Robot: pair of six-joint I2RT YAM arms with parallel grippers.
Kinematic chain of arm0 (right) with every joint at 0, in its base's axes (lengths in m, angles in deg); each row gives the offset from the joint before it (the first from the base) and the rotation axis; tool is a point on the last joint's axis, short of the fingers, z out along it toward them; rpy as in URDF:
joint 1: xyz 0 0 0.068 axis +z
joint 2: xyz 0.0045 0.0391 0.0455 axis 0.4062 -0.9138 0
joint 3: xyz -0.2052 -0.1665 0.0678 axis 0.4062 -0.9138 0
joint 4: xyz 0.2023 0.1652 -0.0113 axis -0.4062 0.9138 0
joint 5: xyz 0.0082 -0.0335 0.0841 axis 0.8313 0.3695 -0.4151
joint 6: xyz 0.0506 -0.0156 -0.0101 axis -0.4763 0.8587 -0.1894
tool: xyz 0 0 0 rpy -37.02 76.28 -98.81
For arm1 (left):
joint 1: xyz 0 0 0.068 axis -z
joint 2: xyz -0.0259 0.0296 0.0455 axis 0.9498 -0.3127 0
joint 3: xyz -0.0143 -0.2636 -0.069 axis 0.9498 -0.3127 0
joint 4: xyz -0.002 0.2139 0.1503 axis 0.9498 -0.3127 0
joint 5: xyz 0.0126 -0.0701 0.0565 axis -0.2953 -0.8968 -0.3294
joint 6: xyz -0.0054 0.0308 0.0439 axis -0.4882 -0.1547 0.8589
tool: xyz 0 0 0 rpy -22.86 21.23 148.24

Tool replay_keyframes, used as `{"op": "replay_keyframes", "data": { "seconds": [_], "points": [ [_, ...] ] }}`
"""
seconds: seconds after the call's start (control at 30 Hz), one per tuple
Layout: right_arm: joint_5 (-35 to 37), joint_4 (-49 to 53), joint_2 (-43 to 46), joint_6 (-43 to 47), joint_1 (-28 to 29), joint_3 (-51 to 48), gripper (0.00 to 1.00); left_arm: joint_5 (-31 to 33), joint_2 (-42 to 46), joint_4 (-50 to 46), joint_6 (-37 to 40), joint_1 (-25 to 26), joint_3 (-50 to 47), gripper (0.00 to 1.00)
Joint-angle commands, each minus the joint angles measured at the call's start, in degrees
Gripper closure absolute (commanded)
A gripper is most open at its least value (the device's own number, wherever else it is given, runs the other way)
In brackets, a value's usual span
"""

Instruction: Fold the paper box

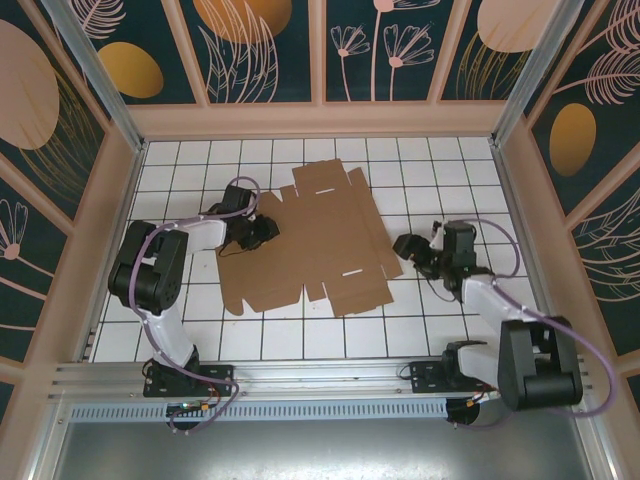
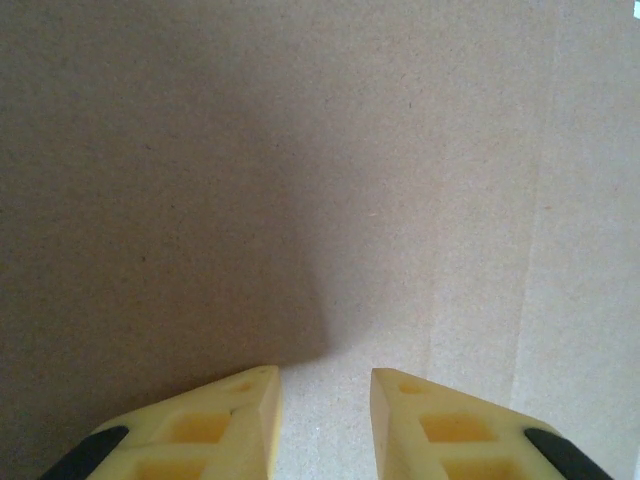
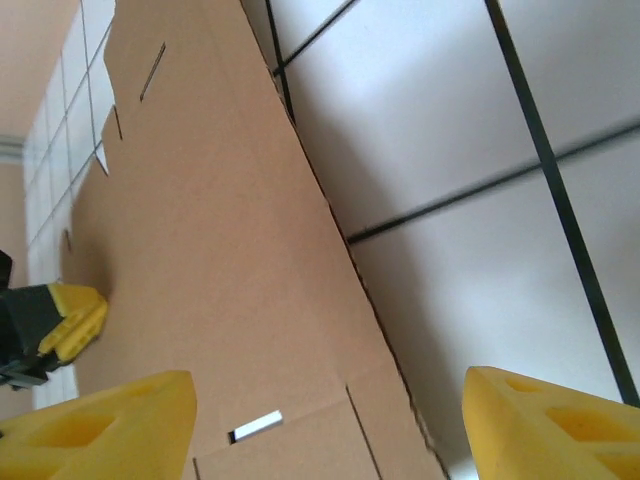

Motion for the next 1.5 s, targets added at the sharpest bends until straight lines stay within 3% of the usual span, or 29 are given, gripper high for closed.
{"op": "replay_keyframes", "data": {
  "seconds": [0.0, 0.37, 0.67, 1.07, 1.2, 1.33, 1.47],
  "points": [
    [-1.9, -10.4, 2.9, -10.6, -0.2, -6.5, 0.29, -1.3, 0.5, 0.9, -1.8, 0.1, -2.7, 0.70],
    [-4.1, -18.1, 2.2, -15.6, 0.7, -12.3, 0.32, -5.1, 5.3, 7.2, -8.6, 0.3, -12.2, 0.73],
    [-4.3, -20.0, -8.0, -13.2, 0.4, -4.4, 0.41, -7.0, 10.3, 11.7, -13.3, 2.2, -19.6, 0.74],
    [-8.8, -0.3, -34.5, 0.9, -0.5, 25.9, 0.52, -7.0, 10.7, 8.1, -10.4, 2.7, -17.3, 0.72],
    [-8.3, 3.6, -38.5, 3.2, -0.7, 30.9, 0.56, -7.9, 11.5, 6.6, -8.8, 5.4, -15.9, 0.72],
    [-4.9, 10.0, -41.8, 6.7, -0.9, 36.6, 0.70, -8.2, 11.8, 4.8, -7.4, 9.0, -14.4, 0.72],
    [-1.6, 15.6, -43.7, 9.2, -0.7, 40.9, 0.76, -2.3, 14.6, -1.9, -2.1, 9.0, -11.1, 0.72]
  ]
}}
